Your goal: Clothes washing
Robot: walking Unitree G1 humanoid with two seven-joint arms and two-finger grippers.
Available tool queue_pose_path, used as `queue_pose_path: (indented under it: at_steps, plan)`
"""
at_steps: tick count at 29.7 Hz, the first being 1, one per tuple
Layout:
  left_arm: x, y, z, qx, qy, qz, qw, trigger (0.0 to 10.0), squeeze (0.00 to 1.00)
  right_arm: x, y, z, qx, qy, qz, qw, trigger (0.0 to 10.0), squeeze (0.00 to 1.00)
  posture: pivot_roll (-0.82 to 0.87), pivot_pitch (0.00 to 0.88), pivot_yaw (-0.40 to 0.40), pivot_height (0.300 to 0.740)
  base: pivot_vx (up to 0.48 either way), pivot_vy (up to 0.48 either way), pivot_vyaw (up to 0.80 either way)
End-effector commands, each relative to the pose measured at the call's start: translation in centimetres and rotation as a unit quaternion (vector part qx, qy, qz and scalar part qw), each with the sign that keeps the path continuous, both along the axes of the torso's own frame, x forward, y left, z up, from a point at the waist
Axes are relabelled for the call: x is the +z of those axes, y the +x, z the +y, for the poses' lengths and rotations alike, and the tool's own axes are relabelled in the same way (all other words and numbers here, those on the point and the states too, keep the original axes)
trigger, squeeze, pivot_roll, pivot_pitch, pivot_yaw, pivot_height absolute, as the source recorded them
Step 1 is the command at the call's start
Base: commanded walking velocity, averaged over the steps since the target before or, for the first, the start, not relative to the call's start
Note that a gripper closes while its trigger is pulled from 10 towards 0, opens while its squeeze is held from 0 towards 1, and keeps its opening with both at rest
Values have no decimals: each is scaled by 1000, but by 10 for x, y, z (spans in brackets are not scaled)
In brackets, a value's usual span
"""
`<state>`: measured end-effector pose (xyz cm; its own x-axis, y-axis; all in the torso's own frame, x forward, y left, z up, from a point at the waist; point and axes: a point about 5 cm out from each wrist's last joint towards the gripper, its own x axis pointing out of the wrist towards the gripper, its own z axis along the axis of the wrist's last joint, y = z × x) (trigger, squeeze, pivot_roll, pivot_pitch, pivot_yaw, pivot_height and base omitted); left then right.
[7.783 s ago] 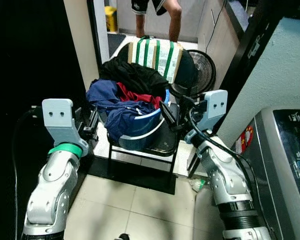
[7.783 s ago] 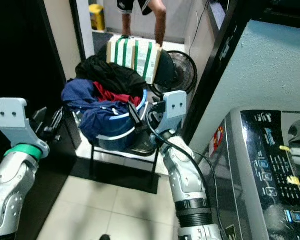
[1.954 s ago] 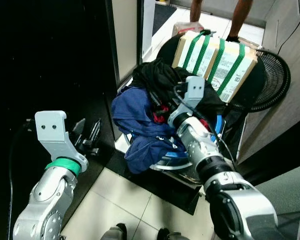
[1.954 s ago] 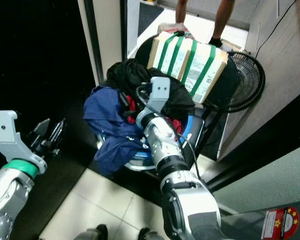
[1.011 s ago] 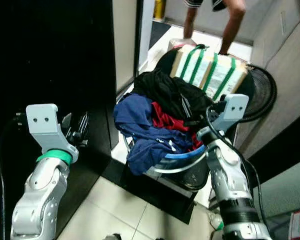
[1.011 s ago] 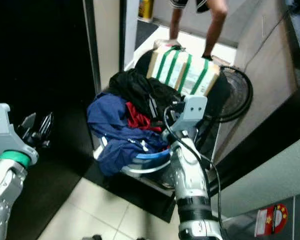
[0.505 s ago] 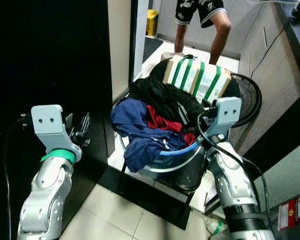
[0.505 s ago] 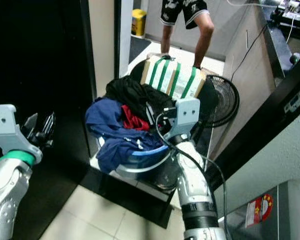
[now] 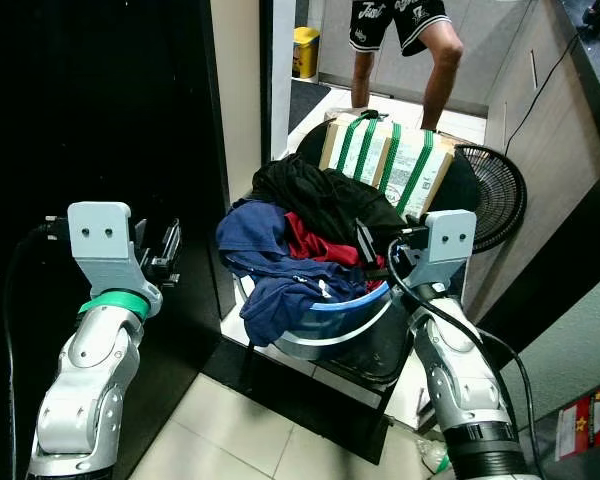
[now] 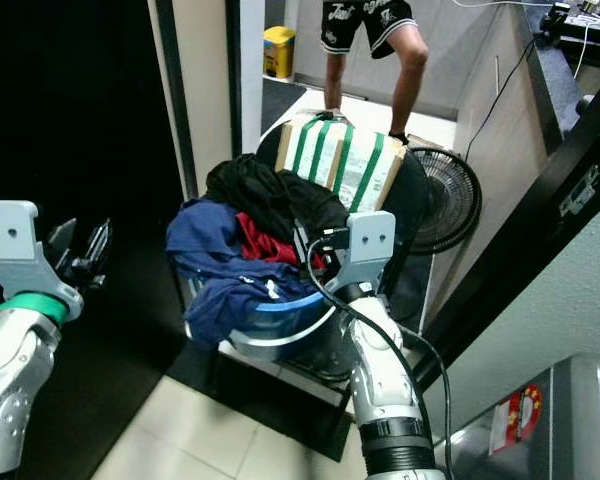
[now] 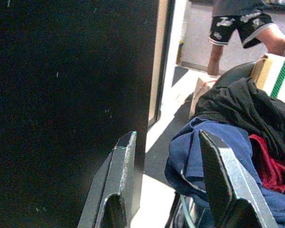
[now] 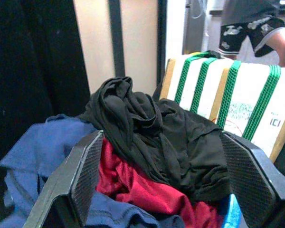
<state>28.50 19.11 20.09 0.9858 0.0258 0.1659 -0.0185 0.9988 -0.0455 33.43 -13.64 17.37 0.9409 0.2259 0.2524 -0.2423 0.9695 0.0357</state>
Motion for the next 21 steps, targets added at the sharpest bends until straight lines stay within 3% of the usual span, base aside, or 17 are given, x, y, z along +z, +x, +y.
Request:
queue_pose_path:
  at_steps: [1, 8, 12, 21]
  plan:
    - [-8, -3, 0, 15, -8, 4, 1000, 10000, 0, 4, 3, 1, 12, -9, 0, 1000, 10000, 0, 142, 17, -73, 740, 0, 0, 0]
    - [-16, -11, -3, 27, -22, 7, 999, 10000, 0, 15, 12, -1, 22, -22, -6, 1000, 10000, 0, 133, 7, -102, 740, 0, 0, 0]
    - [-6, -3, 2, 9, 2, 2, 1000, 10000, 0, 8, 7, 1, 6, -3, -5, 1000, 10000, 0, 162, 7, -18, 740, 0, 0, 0]
    - [0, 2, 7, -8, 17, 5, 1000, 10000, 0, -5, -2, 6, -7, 19, 5, 1000, 10000, 0, 184, 10, 39, 740, 0, 0, 0]
